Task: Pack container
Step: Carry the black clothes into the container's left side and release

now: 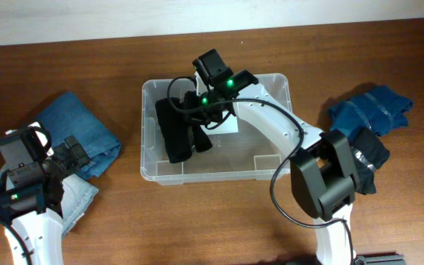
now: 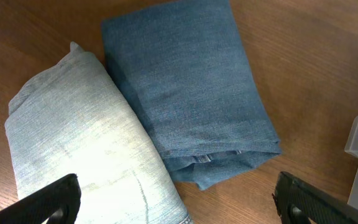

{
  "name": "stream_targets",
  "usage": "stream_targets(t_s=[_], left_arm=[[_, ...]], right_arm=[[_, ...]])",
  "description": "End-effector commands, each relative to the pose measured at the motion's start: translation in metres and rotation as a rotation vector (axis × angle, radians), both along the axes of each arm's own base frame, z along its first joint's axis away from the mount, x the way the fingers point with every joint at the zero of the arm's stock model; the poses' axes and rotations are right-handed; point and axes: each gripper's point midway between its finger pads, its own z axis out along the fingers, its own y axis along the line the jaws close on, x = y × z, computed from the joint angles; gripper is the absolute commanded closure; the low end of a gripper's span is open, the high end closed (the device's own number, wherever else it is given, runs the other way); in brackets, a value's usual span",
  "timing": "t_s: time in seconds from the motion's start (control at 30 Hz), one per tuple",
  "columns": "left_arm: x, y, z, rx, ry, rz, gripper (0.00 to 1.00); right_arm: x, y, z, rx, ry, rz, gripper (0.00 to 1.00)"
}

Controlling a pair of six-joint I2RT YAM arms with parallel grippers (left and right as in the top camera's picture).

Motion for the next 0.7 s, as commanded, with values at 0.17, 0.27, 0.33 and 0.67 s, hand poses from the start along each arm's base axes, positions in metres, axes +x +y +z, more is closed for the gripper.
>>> stream_targets(t_s=[0.17,0.27,0.33,0.67], left_arm=[[0.004,0.001,0.008,-0.007,-0.024,0.005,0.01],[0.004,0.001,0.008,-0.007,-0.024,0.005,0.01],[0.004,0.001,0.008,-0.007,-0.024,0.005,0.01],[0.004,0.001,0.008,-0.006,-0.025,0.005,0.00]], right_arm=[[-0.014,0.019,-0.019,-0.025,-0.039,0.138,0.01],[-0.015,0.009,-0.013,-0.043,-0.054,0.160,0.01],[-0.008,-0.008,0.001,-0.070,-0.081,0.137,0.01],[0.015,-0.215,0.153,-0.361,-0.386,-0.250,0.01]])
